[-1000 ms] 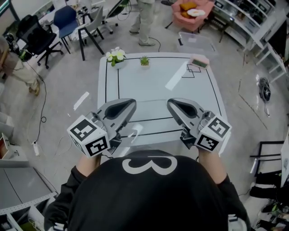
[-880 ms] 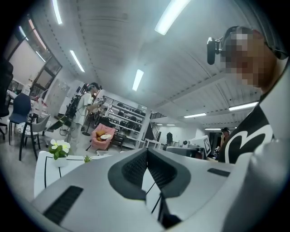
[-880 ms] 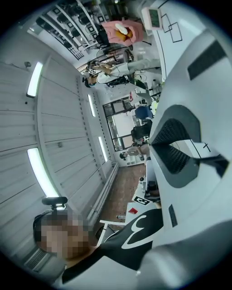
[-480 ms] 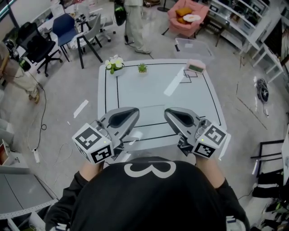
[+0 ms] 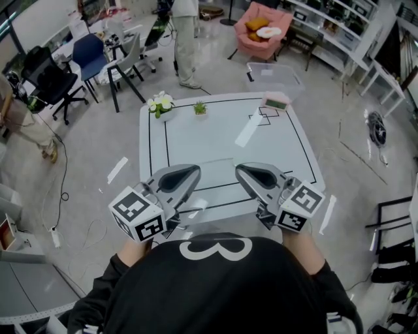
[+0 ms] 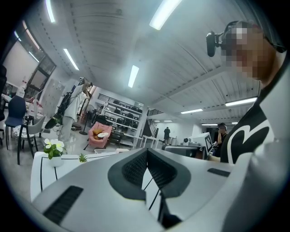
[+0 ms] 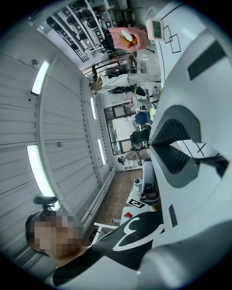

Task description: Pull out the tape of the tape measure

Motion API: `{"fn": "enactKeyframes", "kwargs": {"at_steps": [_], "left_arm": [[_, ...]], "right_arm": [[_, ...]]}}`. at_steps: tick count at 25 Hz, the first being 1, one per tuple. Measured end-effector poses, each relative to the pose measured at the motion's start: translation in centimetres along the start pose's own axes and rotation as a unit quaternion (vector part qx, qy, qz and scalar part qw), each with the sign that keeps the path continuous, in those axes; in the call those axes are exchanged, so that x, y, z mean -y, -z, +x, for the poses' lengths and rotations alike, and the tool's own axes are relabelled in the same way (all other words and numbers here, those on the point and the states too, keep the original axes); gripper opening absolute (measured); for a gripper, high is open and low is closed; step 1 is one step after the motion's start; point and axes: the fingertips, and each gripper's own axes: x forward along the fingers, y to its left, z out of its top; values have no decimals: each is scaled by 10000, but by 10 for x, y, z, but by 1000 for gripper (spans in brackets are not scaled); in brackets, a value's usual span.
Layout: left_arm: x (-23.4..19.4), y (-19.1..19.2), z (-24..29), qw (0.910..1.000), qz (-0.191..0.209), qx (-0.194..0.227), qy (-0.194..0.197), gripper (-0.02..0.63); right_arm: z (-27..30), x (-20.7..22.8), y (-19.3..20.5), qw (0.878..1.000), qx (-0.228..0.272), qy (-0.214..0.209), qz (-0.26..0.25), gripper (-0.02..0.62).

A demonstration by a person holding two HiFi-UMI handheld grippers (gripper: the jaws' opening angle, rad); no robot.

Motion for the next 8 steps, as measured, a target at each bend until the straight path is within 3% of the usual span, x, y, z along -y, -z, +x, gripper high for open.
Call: {"fn": "enactKeyframes", "kwargs": {"at_steps": [8], "left_arm": [[3, 4, 9, 10000, 36, -45, 33, 3]], "right_arm": [[-9, 5, -2, 10000, -1, 47, -65, 9]]}}
